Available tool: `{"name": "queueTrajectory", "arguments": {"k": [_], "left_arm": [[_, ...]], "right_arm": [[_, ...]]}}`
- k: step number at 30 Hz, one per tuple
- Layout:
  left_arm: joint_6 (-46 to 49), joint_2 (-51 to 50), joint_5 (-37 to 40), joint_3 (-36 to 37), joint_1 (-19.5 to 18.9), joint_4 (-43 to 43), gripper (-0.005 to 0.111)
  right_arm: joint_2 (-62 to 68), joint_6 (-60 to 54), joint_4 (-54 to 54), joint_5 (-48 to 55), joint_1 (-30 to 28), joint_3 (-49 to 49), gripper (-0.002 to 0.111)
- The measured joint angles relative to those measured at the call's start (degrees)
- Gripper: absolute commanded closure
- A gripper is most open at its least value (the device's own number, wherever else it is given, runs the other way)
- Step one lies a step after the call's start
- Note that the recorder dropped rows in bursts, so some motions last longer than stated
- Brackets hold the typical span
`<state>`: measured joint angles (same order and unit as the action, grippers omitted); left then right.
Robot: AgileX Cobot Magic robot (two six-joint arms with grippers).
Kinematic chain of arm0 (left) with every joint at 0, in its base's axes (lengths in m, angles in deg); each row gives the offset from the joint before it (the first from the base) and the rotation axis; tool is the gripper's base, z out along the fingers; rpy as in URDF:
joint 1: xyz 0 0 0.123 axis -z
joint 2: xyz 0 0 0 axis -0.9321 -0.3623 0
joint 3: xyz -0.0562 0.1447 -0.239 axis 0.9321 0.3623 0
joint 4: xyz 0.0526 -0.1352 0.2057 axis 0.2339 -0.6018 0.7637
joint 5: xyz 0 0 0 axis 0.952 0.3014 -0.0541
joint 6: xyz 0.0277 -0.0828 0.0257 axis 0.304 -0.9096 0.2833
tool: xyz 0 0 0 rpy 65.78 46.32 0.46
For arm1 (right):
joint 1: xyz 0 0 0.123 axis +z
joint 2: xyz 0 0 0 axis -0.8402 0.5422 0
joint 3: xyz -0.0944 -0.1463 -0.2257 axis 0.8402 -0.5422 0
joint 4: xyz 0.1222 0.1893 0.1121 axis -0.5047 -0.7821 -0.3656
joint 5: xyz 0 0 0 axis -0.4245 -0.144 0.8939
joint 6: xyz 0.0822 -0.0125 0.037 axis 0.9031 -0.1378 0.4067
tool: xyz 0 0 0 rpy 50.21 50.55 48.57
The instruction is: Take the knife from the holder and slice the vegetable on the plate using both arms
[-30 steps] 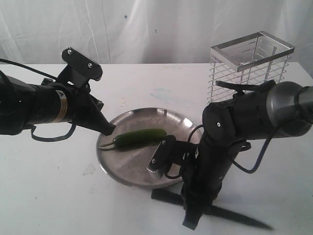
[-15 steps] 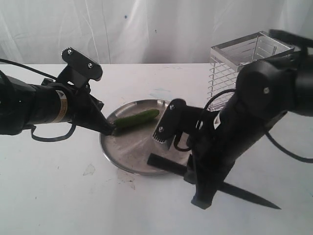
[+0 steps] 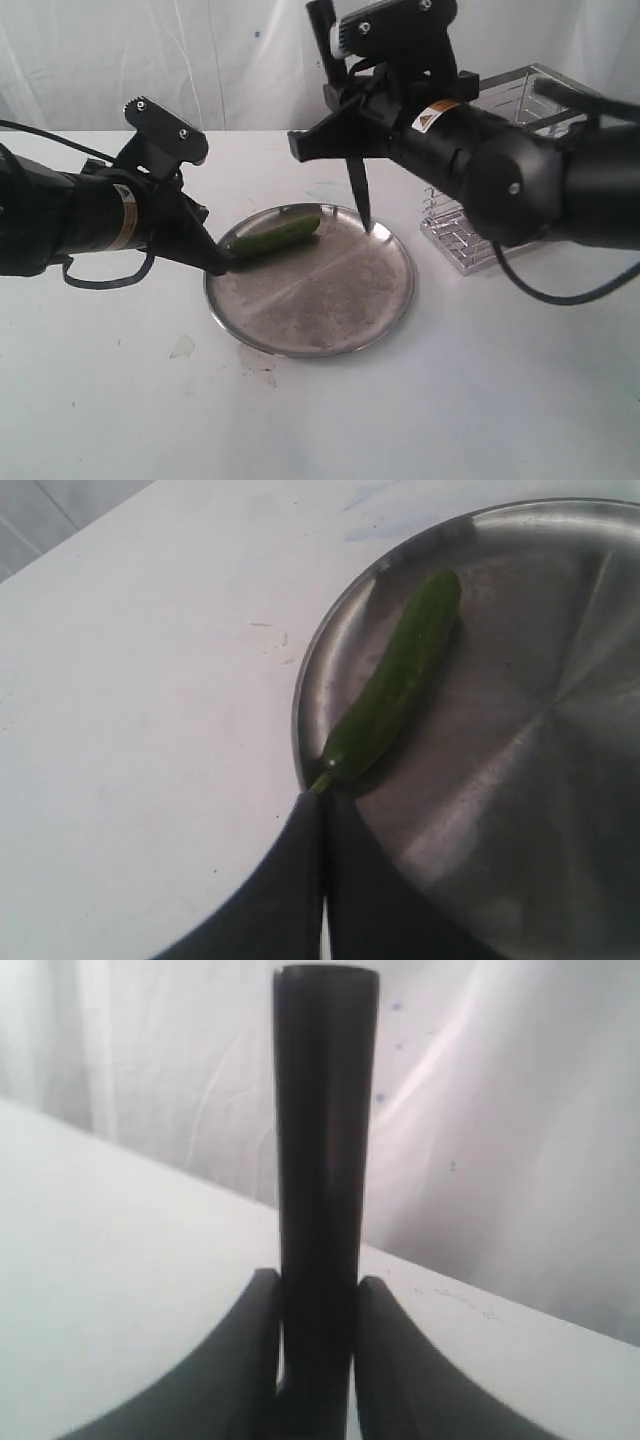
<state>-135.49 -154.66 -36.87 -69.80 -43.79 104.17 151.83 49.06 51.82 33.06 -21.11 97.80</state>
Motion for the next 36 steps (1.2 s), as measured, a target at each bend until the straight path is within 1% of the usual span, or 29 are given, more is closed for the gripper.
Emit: {"name": "queueTrajectory", "arguments": {"k": [2, 6, 7, 9, 11, 14, 16, 18, 21, 23, 25, 30, 32, 34, 36], "left_arm": [[0.00, -0.80, 2.07, 0.00, 0.00, 0.00, 0.107], [-0.53, -2.94, 7.43, 0.00, 0.00, 0.00, 0.107], [-1.22, -3.45, 8.67, 0.00, 0.00, 0.00, 0.107], [-2.62, -4.24, 10.35, -0.14, 0.00, 0.00, 0.107], [-3.28, -4.73, 11.14, -0.71, 0.00, 0.00, 0.107], [-4.54, -4.73, 11.38, -1.89, 0.00, 0.00, 0.107], [-5.30, -4.73, 11.38, -2.17, 0.00, 0.00, 0.107], [-5.56, -4.73, 11.49, -2.17, 0.00, 0.00, 0.107], [-5.66, -4.73, 11.49, -2.17, 0.00, 0.00, 0.107], [-5.77, -4.73, 11.49, -2.17, 0.00, 0.00, 0.107], [-5.88, -4.73, 11.49, -2.17, 0.00, 0.00, 0.107], [-7.08, -4.73, 11.49, -2.17, 0.00, 0.00, 0.107], [-7.20, -4.73, 11.49, -2.17, 0.00, 0.00, 0.107], [-7.20, -4.73, 11.49, -2.17, 0.00, 0.00, 0.107], [-7.31, -4.73, 11.49, -2.17, 0.00, 0.00, 0.107]], "right_arm": [[3.54, 6.07, -0.55, -4.70, 0.00, 0.00, 0.108], [9.87, 16.30, -1.26, -7.37, 0.00, 0.14, 0.108], [11.40, 20.55, -1.68, -8.72, 0.00, 0.14, 0.108], [13.55, 32.16, -3.69, -12.13, 0.00, 0.14, 0.108], [14.90, 47.54, -5.25, -14.63, 0.00, 0.14, 0.108], [16.02, 64.67, -5.44, -16.37, 0.00, 0.14, 0.108], [16.56, 69.33, -4.15, -16.51, 0.00, 0.14, 0.108], [17.06, 71.18, -2.15, -16.51, 0.00, 0.14, 0.108], [17.87, 70.17, -0.15, -16.01, 0.00, 0.14, 0.108], [18.11, 66.26, 0.93, -15.53, 0.00, 0.14, 0.108], [18.13, 59.57, 3.40, -16.18, -0.10, 0.14, 0.108], [17.13, 36.38, 12.21, -19.96, -0.19, 0.14, 0.108], [16.54, 29.08, 14.96, -20.21, -0.19, 0.17, 0.108], [16.32, 24.16, 18.30, -19.85, -0.19, 0.41, 0.108], [16.28, 18.07, 23.89, -17.71, -0.32, 0.80, 0.108]]}}
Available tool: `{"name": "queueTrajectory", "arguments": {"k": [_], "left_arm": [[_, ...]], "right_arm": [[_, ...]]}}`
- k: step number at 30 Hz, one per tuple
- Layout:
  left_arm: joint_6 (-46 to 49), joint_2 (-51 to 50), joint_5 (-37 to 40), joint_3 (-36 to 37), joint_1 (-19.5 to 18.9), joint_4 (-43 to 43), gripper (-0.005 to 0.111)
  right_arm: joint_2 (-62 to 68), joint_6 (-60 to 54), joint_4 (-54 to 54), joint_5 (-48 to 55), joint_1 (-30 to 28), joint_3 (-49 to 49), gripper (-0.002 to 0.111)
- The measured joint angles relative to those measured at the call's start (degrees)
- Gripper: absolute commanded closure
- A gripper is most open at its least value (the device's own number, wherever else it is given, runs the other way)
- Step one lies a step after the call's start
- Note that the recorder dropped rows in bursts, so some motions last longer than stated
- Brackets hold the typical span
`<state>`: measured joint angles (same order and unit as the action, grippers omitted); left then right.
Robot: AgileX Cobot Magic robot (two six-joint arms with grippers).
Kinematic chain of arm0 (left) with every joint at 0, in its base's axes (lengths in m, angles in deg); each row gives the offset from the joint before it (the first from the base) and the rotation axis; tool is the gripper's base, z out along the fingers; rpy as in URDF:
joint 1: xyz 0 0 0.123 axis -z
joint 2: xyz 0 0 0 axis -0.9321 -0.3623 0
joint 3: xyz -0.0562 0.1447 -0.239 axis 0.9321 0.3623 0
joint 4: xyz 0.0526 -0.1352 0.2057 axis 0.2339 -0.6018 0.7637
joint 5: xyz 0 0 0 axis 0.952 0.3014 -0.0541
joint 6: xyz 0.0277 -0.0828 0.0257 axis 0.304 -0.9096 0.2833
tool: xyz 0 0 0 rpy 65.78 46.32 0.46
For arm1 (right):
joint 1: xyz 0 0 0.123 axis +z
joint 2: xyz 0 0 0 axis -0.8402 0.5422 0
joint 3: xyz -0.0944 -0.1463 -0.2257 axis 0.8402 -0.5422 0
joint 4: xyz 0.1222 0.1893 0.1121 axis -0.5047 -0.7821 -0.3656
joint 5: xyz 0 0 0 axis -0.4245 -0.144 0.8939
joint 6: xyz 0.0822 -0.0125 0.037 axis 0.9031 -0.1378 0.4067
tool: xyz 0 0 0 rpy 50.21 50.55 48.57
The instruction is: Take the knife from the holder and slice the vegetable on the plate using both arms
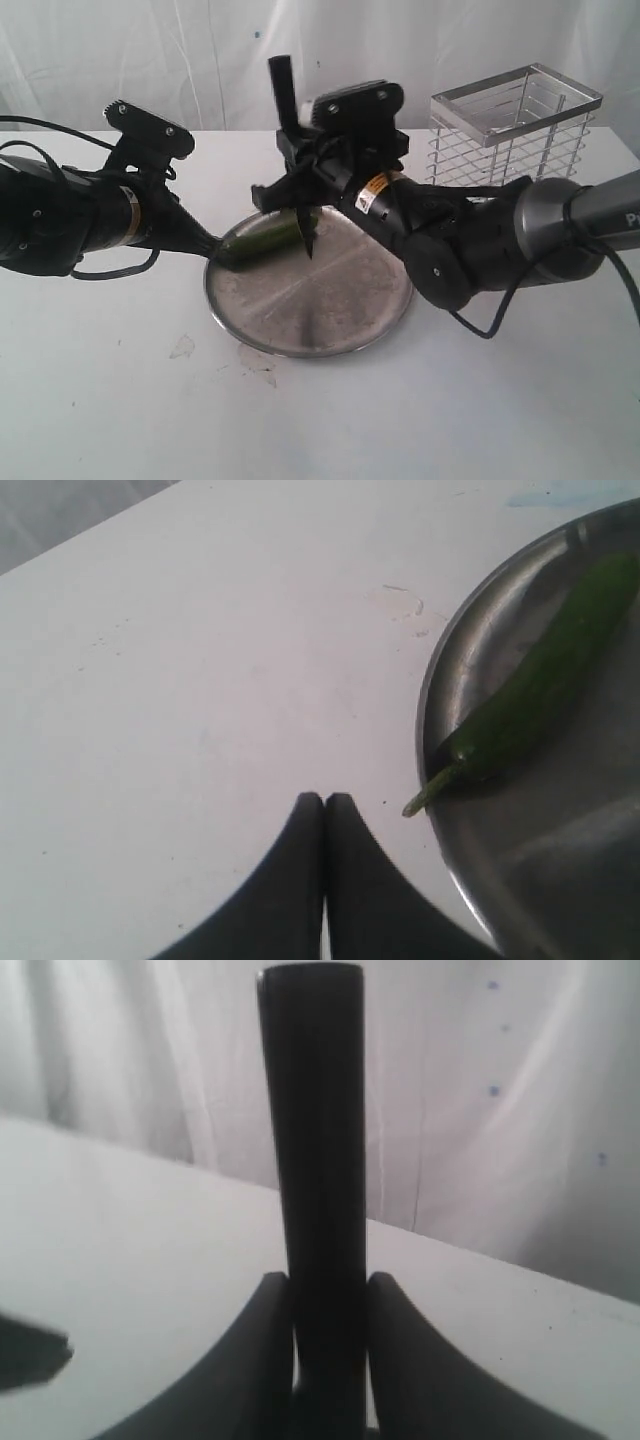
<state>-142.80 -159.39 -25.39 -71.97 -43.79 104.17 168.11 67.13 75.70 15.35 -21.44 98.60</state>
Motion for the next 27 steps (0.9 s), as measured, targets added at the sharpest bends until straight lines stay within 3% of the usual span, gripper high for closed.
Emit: {"name": "queueTrajectory", "arguments": {"k": [5, 11, 23, 27], "left_arm": [[0.00, 0.00, 1.80, 0.00, 0.00, 0.00, 0.107], [0.00, 0.00, 13.97, 0.11, -0.65, -4.21, 0.107], [-2.90, 0.00, -1.43, 0.11, -7.82, -5.09, 0.107], [-2.95, -0.11, -4.08, 0.11, -8.20, -4.46, 0.107]], "right_arm": [[0.00, -12.37, 15.87, 10.74, -0.13, 2.50, 0.108], [-0.34, -21.94, 27.09, 24.24, -0.13, 4.68, 0.108], [-0.37, -46.95, 38.37, 42.40, 1.48, 4.92, 0.108], [-0.37, -42.81, 35.51, 38.86, 1.94, 4.92, 0.108]]}}
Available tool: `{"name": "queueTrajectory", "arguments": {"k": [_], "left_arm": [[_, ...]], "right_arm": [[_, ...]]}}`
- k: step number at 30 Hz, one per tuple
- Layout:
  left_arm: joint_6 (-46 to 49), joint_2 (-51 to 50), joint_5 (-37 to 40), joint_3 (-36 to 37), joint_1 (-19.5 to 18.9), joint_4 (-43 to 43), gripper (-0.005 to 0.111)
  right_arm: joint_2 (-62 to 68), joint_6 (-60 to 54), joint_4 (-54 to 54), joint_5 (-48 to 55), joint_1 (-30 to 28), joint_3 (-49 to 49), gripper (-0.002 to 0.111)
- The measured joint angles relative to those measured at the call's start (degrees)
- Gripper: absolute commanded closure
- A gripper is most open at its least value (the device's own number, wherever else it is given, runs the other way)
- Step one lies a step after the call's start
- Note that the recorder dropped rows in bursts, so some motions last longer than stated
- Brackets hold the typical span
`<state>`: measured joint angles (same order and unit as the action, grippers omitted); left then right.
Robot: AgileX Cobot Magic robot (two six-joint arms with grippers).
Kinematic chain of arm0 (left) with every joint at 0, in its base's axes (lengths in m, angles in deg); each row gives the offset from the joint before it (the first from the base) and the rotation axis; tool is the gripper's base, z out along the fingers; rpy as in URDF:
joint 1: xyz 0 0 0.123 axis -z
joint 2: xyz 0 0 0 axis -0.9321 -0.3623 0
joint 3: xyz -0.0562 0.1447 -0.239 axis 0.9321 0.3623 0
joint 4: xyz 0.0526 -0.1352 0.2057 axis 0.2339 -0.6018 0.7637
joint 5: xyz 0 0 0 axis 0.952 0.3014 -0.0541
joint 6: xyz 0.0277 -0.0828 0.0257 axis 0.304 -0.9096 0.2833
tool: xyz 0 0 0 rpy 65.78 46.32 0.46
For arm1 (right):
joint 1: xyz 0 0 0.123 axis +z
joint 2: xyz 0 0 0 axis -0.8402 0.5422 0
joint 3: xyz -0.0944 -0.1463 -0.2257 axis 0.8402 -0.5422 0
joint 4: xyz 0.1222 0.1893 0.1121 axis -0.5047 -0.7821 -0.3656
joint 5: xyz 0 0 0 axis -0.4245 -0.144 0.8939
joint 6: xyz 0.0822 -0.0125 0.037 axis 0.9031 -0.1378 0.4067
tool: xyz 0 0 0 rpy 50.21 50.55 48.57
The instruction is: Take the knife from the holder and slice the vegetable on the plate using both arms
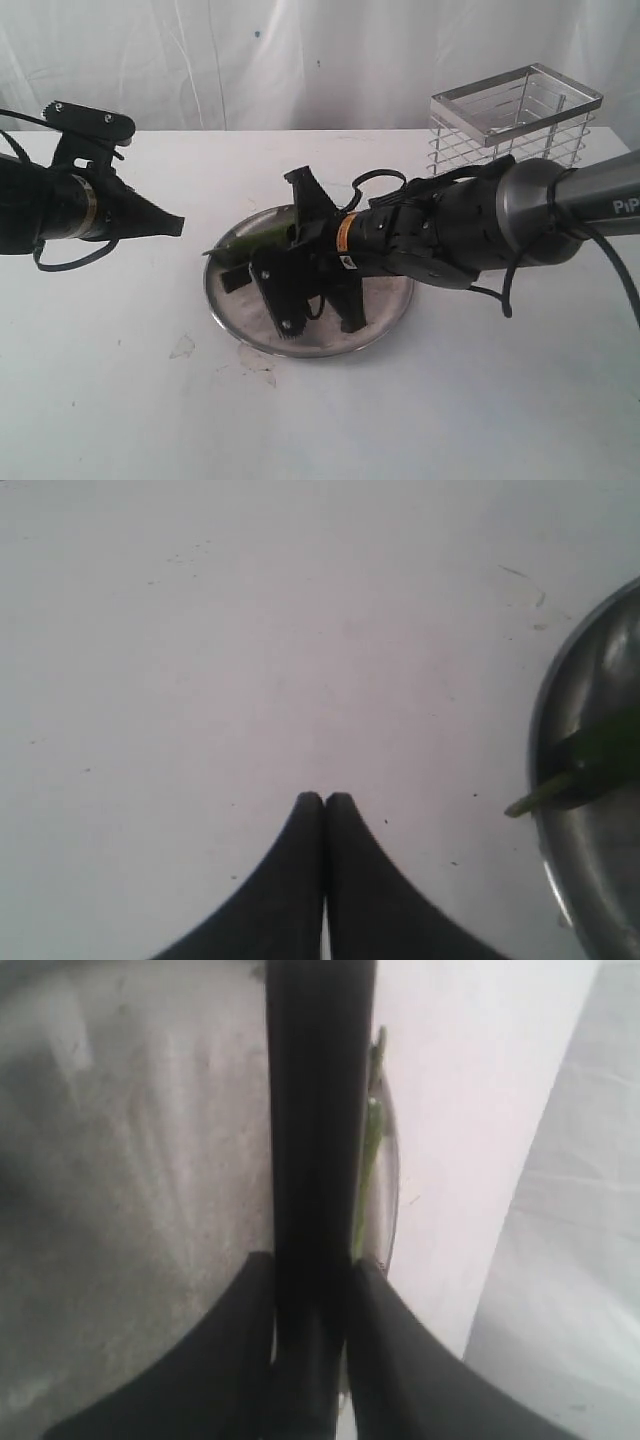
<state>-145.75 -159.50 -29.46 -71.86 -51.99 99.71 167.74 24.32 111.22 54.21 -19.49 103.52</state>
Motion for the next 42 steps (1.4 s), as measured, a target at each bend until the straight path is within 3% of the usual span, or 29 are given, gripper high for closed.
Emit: {"name": "queueTrajectory", "arguments": {"k": [4, 8, 12, 17, 25, 30, 37, 42], "left_arm": [[0.00, -0.82, -1.49, -0.37, 0.00, 0.87, 0.107], [0.00, -1.29, -2.94, -0.59, 0.00, 0.87, 0.107], [0.00, -2.07, -3.32, -0.72, 0.00, 0.99, 0.107], [0.00, -2.83, -3.32, -0.74, 0.00, 1.10, 0.107], [0.00, -2.92, -0.79, -2.07, 0.00, 1.10, 0.107], [0.00, -2.92, -1.56, -2.12, 0.00, 1.10, 0.107], [0.00, -2.92, -1.05, -2.12, 0.00, 1.10, 0.107], [0.00, -2.92, -0.94, -2.12, 0.00, 1.10, 0.107]], "right_arm": [[0.00, 12.25, -6.65, 0.46, 0.00, 0.64, 0.108], [0.38, 23.76, -9.49, 9.98, 0.00, 3.85, 0.108], [2.03, 25.19, -10.36, 19.26, 0.00, 8.66, 0.108], [3.97, 9.21, -12.87, 24.89, 0.00, 12.99, 0.108], [6.00, -11.51, -27.84, 26.07, 0.02, 13.93, 0.108], [7.96, -26.93, -29.50, 26.40, 0.97, 13.93, 0.108], [8.06, -30.84, -29.64, 24.97, 1.86, 13.93, 0.106], [8.06, -30.89, -30.77, 29.69, 1.86, 13.93, 0.088]]}}
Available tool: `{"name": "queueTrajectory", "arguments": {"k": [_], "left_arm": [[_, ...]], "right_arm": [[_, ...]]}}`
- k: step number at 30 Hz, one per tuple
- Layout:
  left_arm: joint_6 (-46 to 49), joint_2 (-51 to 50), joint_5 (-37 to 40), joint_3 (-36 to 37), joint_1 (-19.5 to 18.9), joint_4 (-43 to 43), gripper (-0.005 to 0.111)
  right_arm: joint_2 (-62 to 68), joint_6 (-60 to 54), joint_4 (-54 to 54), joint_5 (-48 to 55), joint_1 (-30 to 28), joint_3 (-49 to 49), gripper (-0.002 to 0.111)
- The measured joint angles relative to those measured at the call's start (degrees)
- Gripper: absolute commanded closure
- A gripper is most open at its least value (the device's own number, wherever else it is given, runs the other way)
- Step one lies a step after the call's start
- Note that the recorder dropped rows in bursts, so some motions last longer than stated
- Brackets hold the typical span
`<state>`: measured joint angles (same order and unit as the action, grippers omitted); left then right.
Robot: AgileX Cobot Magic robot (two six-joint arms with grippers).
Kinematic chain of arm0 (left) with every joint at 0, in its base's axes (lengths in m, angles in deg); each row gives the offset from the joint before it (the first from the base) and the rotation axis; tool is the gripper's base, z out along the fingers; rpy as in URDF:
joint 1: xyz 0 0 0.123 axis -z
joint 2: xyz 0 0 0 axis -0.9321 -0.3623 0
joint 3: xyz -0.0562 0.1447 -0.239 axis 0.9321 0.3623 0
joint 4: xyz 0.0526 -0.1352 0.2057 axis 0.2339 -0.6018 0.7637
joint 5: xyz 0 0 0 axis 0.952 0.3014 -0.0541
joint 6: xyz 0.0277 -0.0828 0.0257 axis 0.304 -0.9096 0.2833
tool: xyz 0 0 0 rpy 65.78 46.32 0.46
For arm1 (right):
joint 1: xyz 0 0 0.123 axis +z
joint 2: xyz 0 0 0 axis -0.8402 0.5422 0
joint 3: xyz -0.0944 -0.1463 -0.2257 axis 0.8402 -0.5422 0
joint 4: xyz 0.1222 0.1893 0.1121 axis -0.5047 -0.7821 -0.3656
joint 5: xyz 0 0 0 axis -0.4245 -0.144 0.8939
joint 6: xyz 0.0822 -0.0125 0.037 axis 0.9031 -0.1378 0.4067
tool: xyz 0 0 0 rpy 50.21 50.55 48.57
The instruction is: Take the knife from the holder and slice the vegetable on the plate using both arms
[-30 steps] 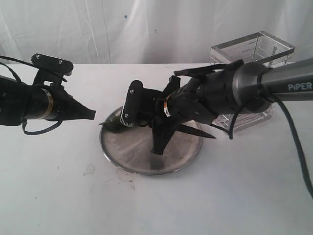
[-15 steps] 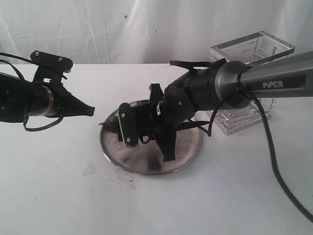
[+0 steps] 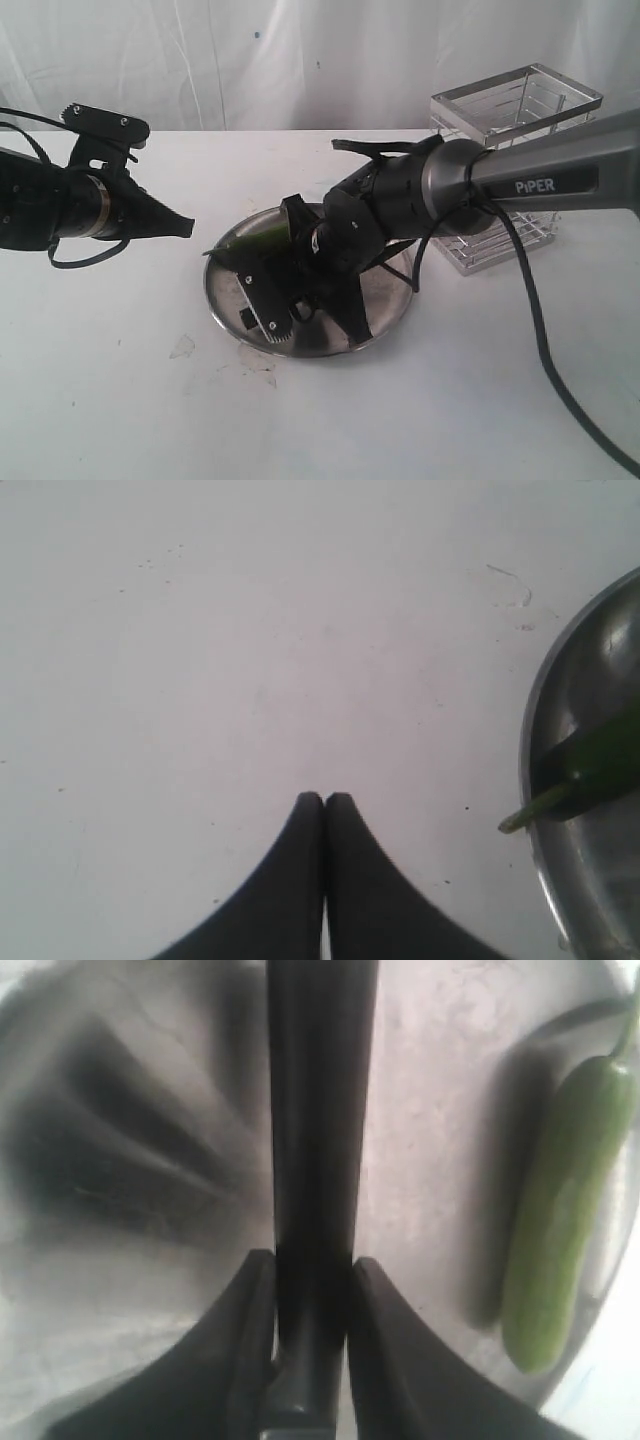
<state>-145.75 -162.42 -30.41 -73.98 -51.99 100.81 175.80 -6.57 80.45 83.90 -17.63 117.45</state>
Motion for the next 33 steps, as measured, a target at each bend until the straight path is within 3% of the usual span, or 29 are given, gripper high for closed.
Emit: {"name": "queueTrajectory", "arguments": {"k": [3, 12, 14, 15, 16, 17, 21, 26, 33], "left_arm": [[0.00, 0.00, -0.12, 0.00, 0.00, 0.00, 0.107], [0.00, 0.00, -0.20, 0.00, 0.00, 0.00, 0.107], [0.00, 0.00, -0.20, 0.00, 0.00, 0.00, 0.107], [0.00, 0.00, -0.20, 0.00, 0.00, 0.00, 0.107], [0.00, 0.00, -0.20, 0.00, 0.00, 0.00, 0.107], [0.00, 0.00, -0.20, 0.00, 0.00, 0.00, 0.107], [0.00, 0.00, -0.20, 0.00, 0.00, 0.00, 0.107], [0.00, 0.00, -0.31, 0.00, 0.00, 0.00, 0.107], [0.00, 0.00, 0.22, 0.00, 0.00, 0.00, 0.107]], "right_arm": [[0.00, 0.00, -0.55, 1.77, 0.00, 0.00, 0.081], [0.00, 1.78, -1.67, -0.44, 0.00, 0.16, 0.081], [-0.11, 7.62, -1.88, -1.04, 0.00, 0.26, 0.085], [-0.65, 15.45, -1.88, -1.70, 0.00, 0.26, 0.090], [-1.22, 21.31, -1.88, -2.12, 0.00, 0.26, 0.104], [-2.58, 33.68, -2.01, -2.79, 0.00, 0.26, 0.108], [-4.25, 56.68, -5.00, -1.39, 0.00, 0.39, 0.108], [-0.43, 54.91, -16.99, 4.44, 0.00, 0.39, 0.108], [0.00, 53.58, -19.90, 4.61, 0.00, 0.39, 0.108]]}}
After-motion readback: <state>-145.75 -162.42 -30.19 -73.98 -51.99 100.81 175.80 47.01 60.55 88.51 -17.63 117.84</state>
